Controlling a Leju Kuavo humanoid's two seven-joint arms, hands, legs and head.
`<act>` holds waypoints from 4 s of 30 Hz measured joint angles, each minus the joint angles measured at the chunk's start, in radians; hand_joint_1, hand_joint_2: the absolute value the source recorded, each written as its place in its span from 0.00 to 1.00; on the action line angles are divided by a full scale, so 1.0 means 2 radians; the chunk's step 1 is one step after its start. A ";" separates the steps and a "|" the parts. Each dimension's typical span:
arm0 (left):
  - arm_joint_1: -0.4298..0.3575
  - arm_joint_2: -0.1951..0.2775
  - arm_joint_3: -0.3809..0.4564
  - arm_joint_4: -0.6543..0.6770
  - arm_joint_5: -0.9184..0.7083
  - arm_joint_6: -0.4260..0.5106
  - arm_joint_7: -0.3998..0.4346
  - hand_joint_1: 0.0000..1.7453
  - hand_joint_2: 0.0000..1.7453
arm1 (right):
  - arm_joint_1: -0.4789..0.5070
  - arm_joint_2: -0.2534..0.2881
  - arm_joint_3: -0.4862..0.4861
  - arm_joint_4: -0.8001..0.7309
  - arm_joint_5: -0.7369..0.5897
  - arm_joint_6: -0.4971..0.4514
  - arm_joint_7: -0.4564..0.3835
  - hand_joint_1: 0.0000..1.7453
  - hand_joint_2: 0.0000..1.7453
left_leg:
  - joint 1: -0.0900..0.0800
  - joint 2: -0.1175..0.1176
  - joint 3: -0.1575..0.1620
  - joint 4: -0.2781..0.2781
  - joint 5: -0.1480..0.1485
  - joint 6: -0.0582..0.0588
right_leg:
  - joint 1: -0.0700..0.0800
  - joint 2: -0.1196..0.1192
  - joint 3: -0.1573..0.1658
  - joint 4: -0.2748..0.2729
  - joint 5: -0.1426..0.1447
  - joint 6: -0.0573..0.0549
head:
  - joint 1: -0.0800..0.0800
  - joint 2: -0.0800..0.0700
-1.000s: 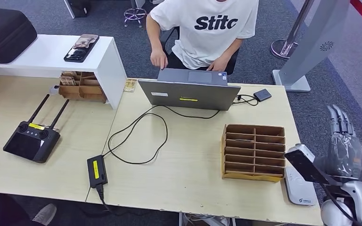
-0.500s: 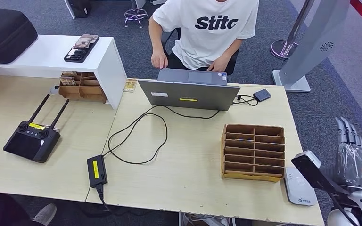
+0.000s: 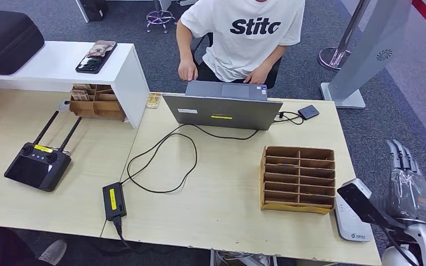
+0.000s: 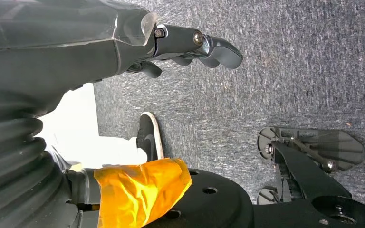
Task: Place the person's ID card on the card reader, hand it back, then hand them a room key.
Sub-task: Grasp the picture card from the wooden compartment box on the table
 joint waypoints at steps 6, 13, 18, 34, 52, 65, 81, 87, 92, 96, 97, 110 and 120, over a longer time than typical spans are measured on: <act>-0.001 0.000 0.000 0.000 0.000 -0.001 -0.001 0.00 1.00 | -0.001 0.000 0.028 0.010 0.013 0.001 0.004 0.00 1.00 | 0.000 0.000 0.000 0.000 0.000 0.000 | 0.000 0.000 0.000 0.000 0.000 0.000 | 0.000 0.000; -0.001 0.000 0.000 0.000 0.000 -0.001 -0.001 0.00 1.00 | -0.004 0.000 0.058 0.024 0.018 0.001 0.008 0.00 1.00 | 0.000 0.000 0.000 0.000 0.000 0.000 | 0.000 0.000 0.000 0.000 0.000 0.000 | 0.000 0.000; -0.001 0.000 0.000 0.000 0.000 -0.001 -0.001 0.00 1.00 | -0.007 0.000 0.068 0.031 0.018 0.001 0.009 0.00 1.00 | 0.000 0.000 0.000 0.000 0.000 0.000 | 0.000 0.000 0.000 0.000 0.000 0.000 | 0.000 0.000; -0.002 0.000 0.000 0.000 -0.013 0.000 -0.001 0.00 1.00 | -0.032 0.000 0.104 0.086 0.022 -0.005 0.027 0.00 1.00 | 0.000 0.000 0.000 0.000 0.000 0.000 | 0.000 0.000 0.000 0.000 0.000 0.000 | 0.000 0.000; -0.002 0.001 0.000 0.000 -0.023 -0.002 -0.001 0.00 1.00 | -0.085 -0.004 0.107 0.156 0.027 -0.005 0.039 0.00 1.00 | 0.000 0.000 0.000 0.000 0.000 0.000 | 0.000 0.000 0.000 0.000 0.000 0.000 | 0.000 0.000; -0.002 0.004 0.000 0.000 -0.025 -0.002 0.001 0.00 1.00 | -0.092 -0.005 0.107 0.176 0.028 -0.005 0.040 0.25 1.00 | 0.000 0.000 0.000 0.000 0.000 0.000 | 0.000 0.000 0.000 0.000 0.000 0.000 | 0.000 0.000; -0.002 0.005 0.000 0.000 -0.025 -0.003 0.001 0.00 1.00 | -0.093 -0.005 0.107 0.180 0.032 -0.007 0.040 0.92 1.00 | 0.000 0.000 0.000 0.000 0.000 0.000 | 0.000 0.000 0.000 0.000 0.000 0.000 | 0.000 0.000; -0.002 0.005 -0.001 0.000 -0.025 -0.003 0.001 0.00 1.00 | -0.093 -0.005 0.108 0.180 0.032 -0.007 0.040 0.94 1.00 | 0.000 0.000 0.000 0.000 0.000 0.000 | 0.000 0.000 0.000 0.000 0.000 0.000 | 0.000 0.000; -0.002 0.005 -0.001 0.000 -0.025 -0.003 0.001 0.00 1.00 | -0.093 -0.005 0.108 0.180 0.032 -0.007 0.040 0.94 1.00 | 0.000 0.000 0.000 0.000 0.000 0.000 | 0.000 0.000 0.000 0.000 0.000 0.000 | 0.000 0.000; -0.002 0.005 -0.001 0.000 -0.025 -0.003 0.001 0.00 1.00 | -0.093 -0.005 0.108 0.180 0.032 -0.007 0.040 0.93 1.00 | 0.000 0.000 0.000 0.000 0.000 0.000 | 0.000 0.000 0.000 0.000 0.000 0.000 | 0.000 0.000; -0.002 0.005 -0.001 0.000 -0.025 -0.003 0.001 0.00 1.00 | -0.093 -0.005 0.108 0.180 0.032 -0.007 0.040 0.93 1.00 | 0.000 0.000 0.000 0.000 0.000 0.000 | 0.000 0.000 0.000 0.000 0.000 0.000 | 0.000 0.000; -0.002 0.005 -0.001 0.000 -0.023 -0.003 0.001 0.00 1.00 | -0.102 -0.005 0.109 0.129 0.019 -0.007 0.034 0.94 1.00 | 0.000 0.000 0.000 0.000 0.000 0.000 | 0.000 0.000 0.000 0.000 0.000 0.000 | 0.000 0.000; -0.002 0.005 -0.001 0.000 -0.021 -0.002 0.001 0.00 1.00 | -0.117 -0.005 0.117 0.070 0.013 -0.006 0.030 0.94 1.00 | 0.000 0.000 0.000 0.000 0.000 0.000 | 0.000 0.000 0.000 0.000 0.000 0.000 | 0.000 0.000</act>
